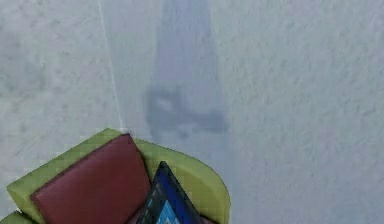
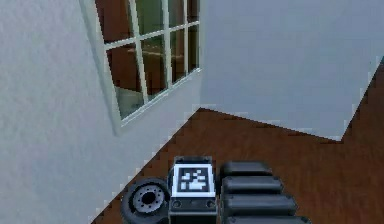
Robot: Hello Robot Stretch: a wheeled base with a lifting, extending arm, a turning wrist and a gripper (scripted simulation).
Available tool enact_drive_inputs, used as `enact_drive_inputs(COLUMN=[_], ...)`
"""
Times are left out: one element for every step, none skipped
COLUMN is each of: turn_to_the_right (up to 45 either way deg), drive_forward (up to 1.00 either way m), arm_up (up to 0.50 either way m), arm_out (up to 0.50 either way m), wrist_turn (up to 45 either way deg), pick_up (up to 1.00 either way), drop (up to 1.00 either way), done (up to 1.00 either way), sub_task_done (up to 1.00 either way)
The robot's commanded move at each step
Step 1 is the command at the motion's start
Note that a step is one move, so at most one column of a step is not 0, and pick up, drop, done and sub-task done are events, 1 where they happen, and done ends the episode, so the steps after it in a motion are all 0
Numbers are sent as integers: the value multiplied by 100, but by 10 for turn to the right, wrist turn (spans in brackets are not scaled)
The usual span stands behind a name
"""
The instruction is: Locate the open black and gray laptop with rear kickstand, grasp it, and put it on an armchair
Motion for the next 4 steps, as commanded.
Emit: enact_drive_inputs(turn_to_the_right=[-450,-240,0,0], drive_forward=[0,0,0,0], arm_up=[0,0,0,0], arm_out=[0,0,42,0], wrist_turn=[0,0,0,390], pick_up=[0,0,0,0], drop=[0,0,0,0], done=[0,0,0,0], sub_task_done=[0,0,0,0])
